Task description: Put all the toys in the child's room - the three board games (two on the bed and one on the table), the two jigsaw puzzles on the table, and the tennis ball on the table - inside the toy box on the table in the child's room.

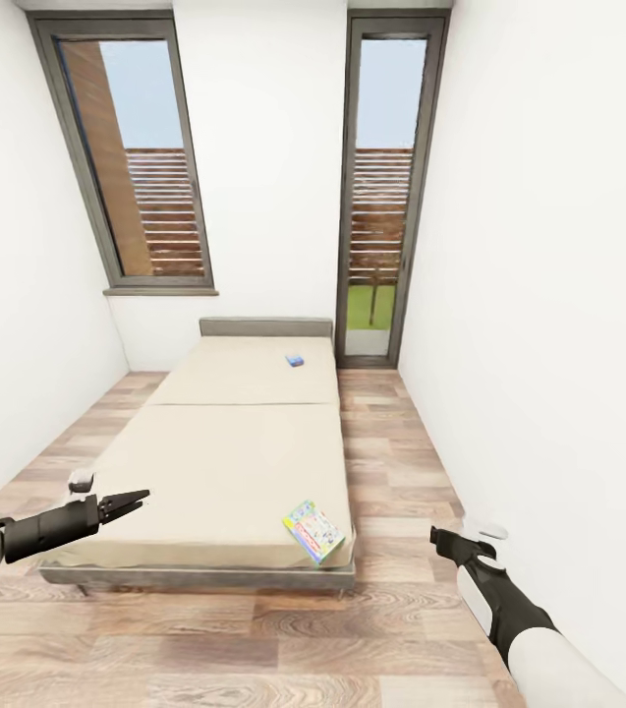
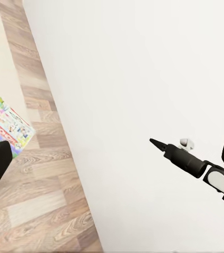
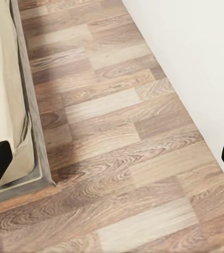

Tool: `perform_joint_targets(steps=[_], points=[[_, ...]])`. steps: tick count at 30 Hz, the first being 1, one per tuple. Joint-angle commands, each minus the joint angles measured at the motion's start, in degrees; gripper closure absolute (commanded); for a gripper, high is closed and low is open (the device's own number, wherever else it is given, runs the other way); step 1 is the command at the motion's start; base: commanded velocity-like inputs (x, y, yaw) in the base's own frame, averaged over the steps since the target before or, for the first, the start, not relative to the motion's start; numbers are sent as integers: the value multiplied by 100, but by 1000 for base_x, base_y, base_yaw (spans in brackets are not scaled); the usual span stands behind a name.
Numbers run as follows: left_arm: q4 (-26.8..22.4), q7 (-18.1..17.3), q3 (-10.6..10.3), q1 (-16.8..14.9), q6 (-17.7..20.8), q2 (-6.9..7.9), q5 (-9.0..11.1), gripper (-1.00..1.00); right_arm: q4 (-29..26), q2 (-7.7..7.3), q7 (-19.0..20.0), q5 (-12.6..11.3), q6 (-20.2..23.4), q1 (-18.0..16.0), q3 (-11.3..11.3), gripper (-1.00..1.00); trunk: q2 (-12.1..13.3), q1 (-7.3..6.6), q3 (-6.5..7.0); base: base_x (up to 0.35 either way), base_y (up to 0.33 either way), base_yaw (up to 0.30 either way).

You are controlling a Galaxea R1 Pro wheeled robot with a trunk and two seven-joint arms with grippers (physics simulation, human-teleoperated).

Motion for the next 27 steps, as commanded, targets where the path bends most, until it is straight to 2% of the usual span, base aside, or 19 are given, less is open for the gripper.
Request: perform_joint_targets(steps=[1, 13, 27], points=[[3, -11, 0, -5, 57, 3, 17, -100, -13, 0, -21, -56, 26, -3, 8, -100, -13, 3, -13, -112, 267, 0], [5, -11, 0, -5, 57, 1, 17, -100, -11, 0, -15, -68, -5, -3, 4, -100, -13, 3, -13, -39, 268, 0], [3, -11, 0, -5, 57, -3, 16, -100, -20, 3, -14, -73, -11, -3, 6, -100, -13, 3, -13, 204, 215, 0]])
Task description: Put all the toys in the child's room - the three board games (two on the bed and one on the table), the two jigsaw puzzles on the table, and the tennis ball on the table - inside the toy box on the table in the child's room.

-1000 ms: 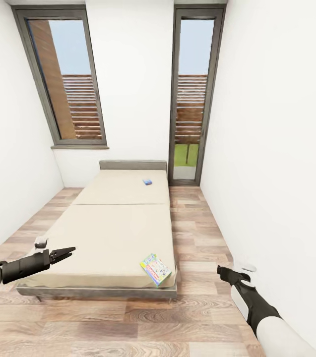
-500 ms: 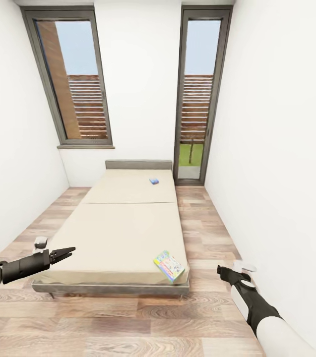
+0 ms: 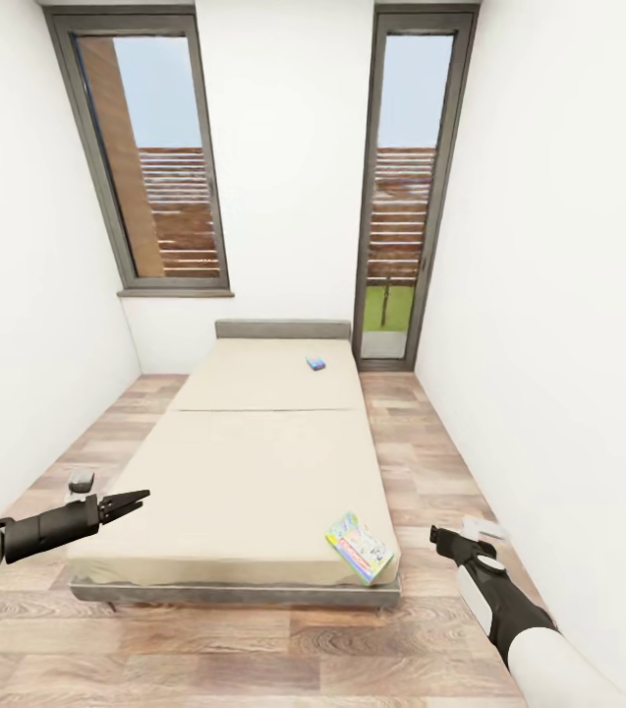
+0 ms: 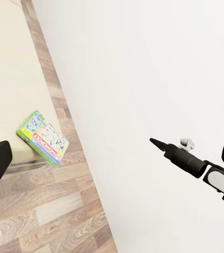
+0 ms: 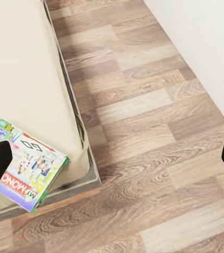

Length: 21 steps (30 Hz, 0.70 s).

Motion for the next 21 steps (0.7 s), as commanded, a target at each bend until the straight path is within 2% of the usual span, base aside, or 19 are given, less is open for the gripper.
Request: perform_joint_targets(steps=[1, 10, 21], points=[[2, -12, 0, -5, 57, 1, 16, -100, -13, -1, -19, -56, 27, -3, 6, -100, -13, 6, -13, 217, 131, 0], [3, -12, 0, -5, 57, 1, 16, -100, -13, 2, -19, -56, 27, -3, 5, -100, -13, 6, -13, 126, 45, 0], [2, -12, 0, -5, 57, 1, 16, -100, -13, 3, -19, -56, 27, -3, 10, -100, -13, 6, -13, -34, 41, 0]])
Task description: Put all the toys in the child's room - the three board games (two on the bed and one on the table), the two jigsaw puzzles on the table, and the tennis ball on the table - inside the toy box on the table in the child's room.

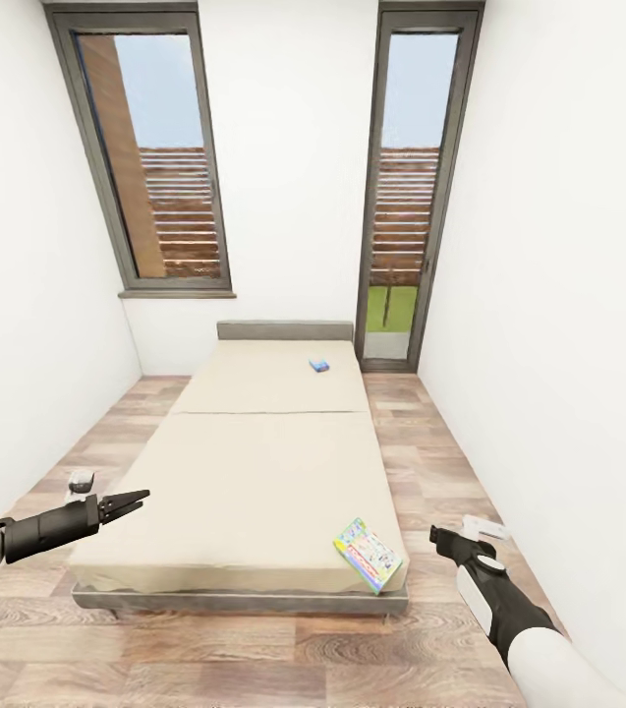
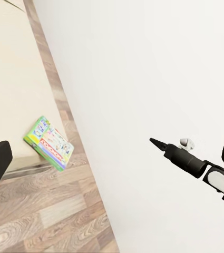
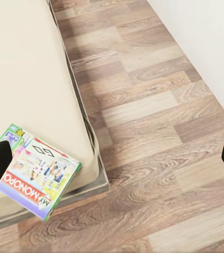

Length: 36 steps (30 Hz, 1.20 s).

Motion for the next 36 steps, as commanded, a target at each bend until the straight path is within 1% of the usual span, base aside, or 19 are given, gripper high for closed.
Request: perform_joint_targets(steps=[1, 9, 36], points=[[2, -12, 1, -5, 57, 1, 14, -100, -13, -1, -19, -56, 27, -3, 9, -100, -14, 3, -14, -116, 118, 0], [2, -16, 3, -5, 57, 2, 14, -100, -13, 0, -19, -56, 27, -3, 10, -100, -14, 3, -14, -46, 50, 0], [-3, -16, 15, 3, 57, 10, 29, -100, -13, -6, -19, -69, 27, -3, -12, -100, -14, 3, -14, -2, 2, 0]])
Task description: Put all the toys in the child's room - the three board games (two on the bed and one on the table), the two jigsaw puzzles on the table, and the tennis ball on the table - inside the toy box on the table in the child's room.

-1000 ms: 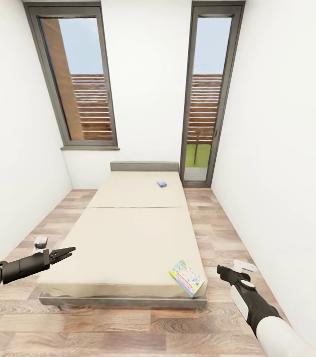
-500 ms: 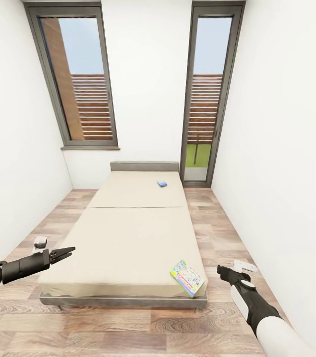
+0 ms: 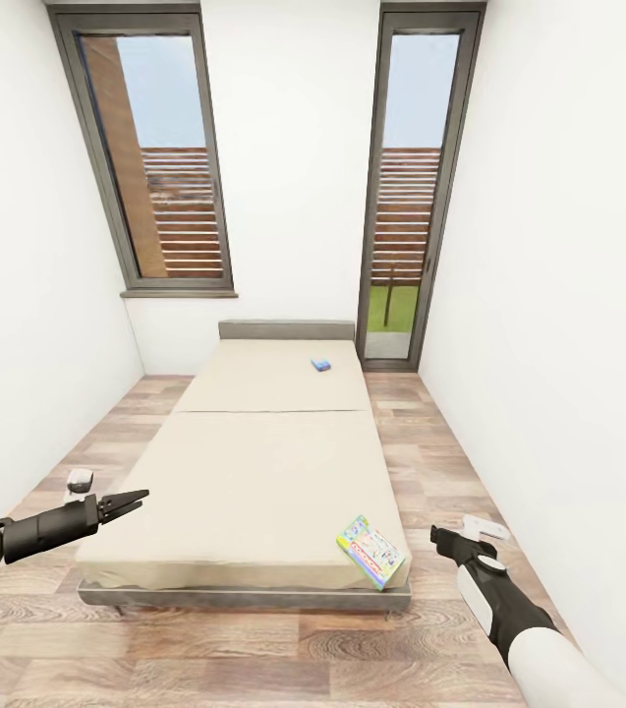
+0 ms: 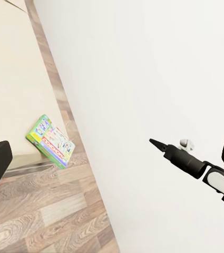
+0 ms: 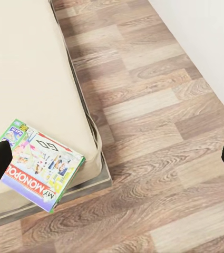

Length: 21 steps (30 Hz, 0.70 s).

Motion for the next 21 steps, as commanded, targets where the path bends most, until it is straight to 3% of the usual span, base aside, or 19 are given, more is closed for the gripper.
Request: perform_joint_targets(steps=[1, 10, 21], points=[[-1, -14, 2, -5, 58, 1, 13, -100, -12, -3, -19, -60, 26, -3, 9, -100, -13, 4, -13, 0, 0, 0], [-4, -14, 4, -4, 58, 1, 12, -100, -12, -9, -19, -106, 26, -3, -11, -100, -13, 4, -13, 0, 0, 0], [-6, -25, 4, -4, 75, 1, 15, -100, -12, -10, -21, -127, 28, -3, -27, -100, -454, 245, -211, 0, 0, 0]])
